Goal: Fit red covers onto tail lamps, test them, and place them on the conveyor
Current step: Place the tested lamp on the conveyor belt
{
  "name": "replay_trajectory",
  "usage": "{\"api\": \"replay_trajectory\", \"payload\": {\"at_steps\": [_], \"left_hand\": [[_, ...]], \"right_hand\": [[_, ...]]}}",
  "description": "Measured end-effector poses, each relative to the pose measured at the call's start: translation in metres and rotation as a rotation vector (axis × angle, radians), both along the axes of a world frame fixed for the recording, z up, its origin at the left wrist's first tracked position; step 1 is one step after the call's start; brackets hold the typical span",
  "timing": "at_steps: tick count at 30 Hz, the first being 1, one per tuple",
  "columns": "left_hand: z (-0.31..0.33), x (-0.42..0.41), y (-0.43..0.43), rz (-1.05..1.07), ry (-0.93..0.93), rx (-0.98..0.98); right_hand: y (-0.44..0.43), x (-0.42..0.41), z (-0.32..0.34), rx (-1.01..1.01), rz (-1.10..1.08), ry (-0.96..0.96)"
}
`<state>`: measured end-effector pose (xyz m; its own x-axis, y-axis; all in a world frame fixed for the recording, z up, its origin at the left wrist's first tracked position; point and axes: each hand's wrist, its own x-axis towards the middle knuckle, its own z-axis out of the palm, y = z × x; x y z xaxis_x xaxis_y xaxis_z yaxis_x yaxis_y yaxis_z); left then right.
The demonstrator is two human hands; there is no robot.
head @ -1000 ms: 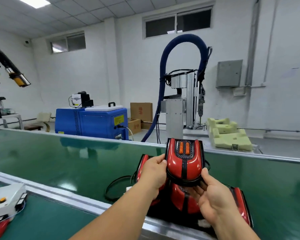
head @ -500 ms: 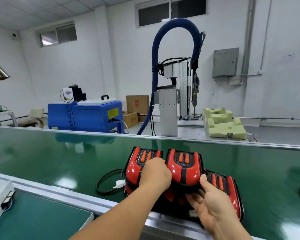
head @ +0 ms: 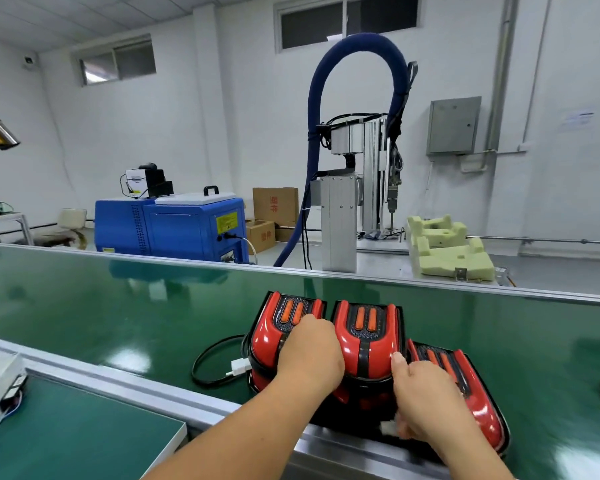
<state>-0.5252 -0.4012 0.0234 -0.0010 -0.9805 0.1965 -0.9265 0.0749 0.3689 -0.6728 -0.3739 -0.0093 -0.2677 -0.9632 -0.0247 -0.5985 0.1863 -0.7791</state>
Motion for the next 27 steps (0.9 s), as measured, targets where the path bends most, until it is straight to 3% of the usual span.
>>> {"api": "replay_trajectory", "payload": {"at_steps": [2,4,18,27], "left_hand": [[-0.001,-0.001,0.002,-0.010,-0.067,-0.004],[-0.003,0.000,0.003,-0.008,-0.117,0.001],[-0.011,0.007,0.005,-0.068,-0.083,-0.125],[0.004,0.044,0.034,-0.049,0.002,-0.223]], "right_hand": [[-0.002,-0.003,-0.001,-0.051,-0.007,0.284],[-0.004,-0.004,-0.002,-0.034,0.014,0.349],[-0.003,-0.014,-0.006,-0.139,-0.055,0.370],[0.000,0.022,0.021,-0.191,0.040,0.430]]}}
